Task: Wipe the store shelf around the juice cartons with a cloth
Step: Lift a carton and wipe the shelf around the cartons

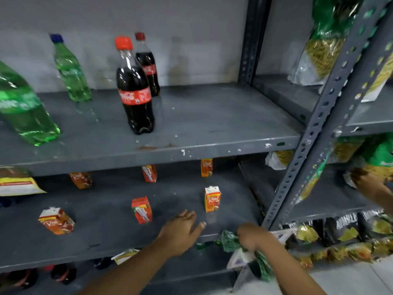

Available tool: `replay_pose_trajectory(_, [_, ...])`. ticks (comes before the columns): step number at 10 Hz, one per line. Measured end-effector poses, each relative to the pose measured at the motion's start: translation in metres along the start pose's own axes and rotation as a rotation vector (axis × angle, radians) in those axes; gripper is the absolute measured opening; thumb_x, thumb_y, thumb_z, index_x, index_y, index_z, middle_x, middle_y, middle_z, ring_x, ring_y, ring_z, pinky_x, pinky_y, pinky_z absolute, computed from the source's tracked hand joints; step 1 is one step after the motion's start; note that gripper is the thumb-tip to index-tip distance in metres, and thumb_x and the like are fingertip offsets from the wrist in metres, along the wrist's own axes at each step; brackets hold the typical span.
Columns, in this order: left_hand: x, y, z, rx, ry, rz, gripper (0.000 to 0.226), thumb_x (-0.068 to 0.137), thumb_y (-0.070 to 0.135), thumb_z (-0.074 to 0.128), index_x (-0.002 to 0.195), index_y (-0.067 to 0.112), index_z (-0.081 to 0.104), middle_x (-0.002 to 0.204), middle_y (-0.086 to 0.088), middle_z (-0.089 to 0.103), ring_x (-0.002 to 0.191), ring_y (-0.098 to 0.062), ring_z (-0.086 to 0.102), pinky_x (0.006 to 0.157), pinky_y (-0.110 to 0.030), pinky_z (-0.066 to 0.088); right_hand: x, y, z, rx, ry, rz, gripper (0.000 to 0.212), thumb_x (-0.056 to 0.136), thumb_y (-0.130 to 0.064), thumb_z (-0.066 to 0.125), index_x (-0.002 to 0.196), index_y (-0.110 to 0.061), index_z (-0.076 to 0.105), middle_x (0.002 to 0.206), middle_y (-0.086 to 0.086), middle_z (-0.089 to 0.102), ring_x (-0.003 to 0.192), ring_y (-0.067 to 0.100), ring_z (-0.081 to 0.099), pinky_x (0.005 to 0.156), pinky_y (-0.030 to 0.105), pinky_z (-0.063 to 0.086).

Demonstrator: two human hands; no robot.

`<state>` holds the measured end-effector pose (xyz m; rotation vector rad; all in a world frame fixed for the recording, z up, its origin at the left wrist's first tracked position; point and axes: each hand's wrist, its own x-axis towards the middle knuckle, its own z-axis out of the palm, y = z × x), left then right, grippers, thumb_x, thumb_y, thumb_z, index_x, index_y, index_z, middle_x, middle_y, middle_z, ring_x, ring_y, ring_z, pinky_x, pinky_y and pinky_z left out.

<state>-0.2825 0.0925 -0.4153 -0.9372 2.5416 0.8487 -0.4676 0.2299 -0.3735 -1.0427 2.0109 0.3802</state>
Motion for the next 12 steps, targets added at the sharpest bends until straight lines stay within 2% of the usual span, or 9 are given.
replay_pose_trajectory(2, [-0.073, 0.077, -0.051, 0.026, 0.372, 0.586, 0.056, 0.104, 0.043, 0.036, 0.155, 0.022, 0.024, 0.162, 0.012, 0.015, 0.149, -0.003, -0.001, 0.122, -0.027, 0.003, -0.124, 0.018, -0.028, 0.353, 0.219, 0.017, 0.045, 0.082, 0.002, 0.041, 0.114, -0.016, 0.065, 0.113, 0.011, 0.065, 0.097, 0.028, 0.064, 0.076, 0.039, 0.051])
replay_pose_trajectory(3, [-0.09, 0.095, -0.087, 0.081, 0.713, 0.654, 0.061, 0.101, 0.037, 0.043, 0.153, 0.012, 0.027, 0.162, 0.001, 0.021, 0.152, -0.02, 0.008, 0.123, -0.038, 0.001, -0.185, 0.014, -0.054, 0.396, 0.406, -0.08, 0.031, 0.082, -0.006, 0.054, 0.098, -0.027, 0.069, 0.083, -0.002, 0.072, 0.075, 0.012, 0.066, 0.062, 0.034, 0.05])
replay_pose_trajectory(4, [-0.091, 0.094, -0.112, 0.189, 0.831, 0.464, 0.062, 0.099, 0.042, 0.04, 0.151, 0.009, 0.033, 0.16, -0.004, 0.029, 0.15, -0.023, 0.018, 0.123, -0.043, 0.008, -0.247, -0.002, -0.09, 0.411, 0.618, -0.141, 0.025, 0.081, -0.017, 0.065, 0.09, -0.04, 0.069, 0.058, -0.011, 0.067, 0.053, 0.0, 0.06, 0.053, 0.023, 0.045])
replay_pose_trajectory(5, [-0.097, 0.088, -0.117, 0.223, 0.816, 0.374, 0.057, 0.096, 0.042, 0.044, 0.143, 0.01, 0.048, 0.147, -0.004, 0.05, 0.138, -0.024, 0.042, 0.119, -0.041, 0.023, -0.292, -0.029, -0.119, 0.451, 0.882, -0.124, 0.039, 0.079, -0.019, 0.066, 0.1, -0.051, 0.063, 0.079, 0.004, 0.075, 0.077, 0.022, 0.07, 0.069, 0.038, 0.057])
replay_pose_trajectory(6, [-0.113, 0.083, -0.119, 0.184, 0.87, 0.35, 0.055, 0.095, 0.041, 0.046, 0.14, 0.011, 0.052, 0.142, -0.003, 0.056, 0.134, -0.022, 0.047, 0.116, -0.041, 0.03, -0.286, -0.056, -0.151, 0.396, 1.224, -0.03, 0.034, 0.083, -0.022, 0.057, 0.116, -0.029, 0.062, 0.086, 0.014, 0.072, 0.073, 0.037, 0.061, 0.061, 0.041, 0.047])
replay_pose_trajectory(7, [-0.125, 0.073, -0.133, 0.165, 0.938, 0.343, 0.052, 0.093, 0.037, 0.05, 0.137, 0.011, 0.056, 0.14, -0.003, 0.058, 0.132, -0.022, 0.049, 0.113, -0.043, 0.034, -0.238, -0.094, -0.181, 0.308, 1.215, -0.014, 0.055, 0.098, -0.044, 0.036, 0.147, -0.023, 0.027, 0.133, 0.016, 0.056, 0.101, 0.039, 0.06, 0.073, 0.041, 0.044])
replay_pose_trajectory(8, [-0.135, 0.069, -0.141, 0.165, 0.971, 0.365, 0.05, 0.093, 0.034, 0.051, 0.138, 0.012, 0.055, 0.141, -0.001, 0.057, 0.133, -0.02, 0.048, 0.112, -0.043, 0.034, -0.168, -0.11, -0.177, 0.16, 0.814, -0.074, 0.06, 0.096, -0.054, 0.015, 0.15, -0.028, 0.018, 0.159, 0.004, 0.024, 0.142, 0.03, 0.029, 0.11, 0.063, 0.021])
replay_pose_trajectory(11, [-0.142, 0.094, -0.143, 0.197, 1.027, 0.481, 0.05, 0.092, 0.034, 0.052, 0.138, 0.014, 0.054, 0.142, 0.002, 0.056, 0.134, -0.016, 0.046, 0.113, -0.037, 0.033, -0.156, -0.075, -0.167, 0.086, 0.894, -0.061, 0.058, 0.096, -0.053, 0.015, 0.15, -0.033, 0.022, 0.161, -0.009, 0.017, 0.148, 0.017, 0.015, 0.116, 0.054, 0.013])
replay_pose_trajectory(12, [-0.131, 0.102, -0.161, 0.261, 0.993, 0.48, 0.052, 0.092, 0.035, 0.051, 0.14, 0.015, 0.052, 0.144, 0.002, 0.054, 0.136, -0.016, 0.044, 0.116, -0.034, 0.025, -0.153, -0.066, -0.18, 0.205, 1.1, -0.133, 0.053, 0.095, -0.053, 0.023, 0.14, -0.031, 0.043, 0.149, -0.004, 0.045, 0.14, 0.017, 0.037, 0.117, 0.052, 0.014])
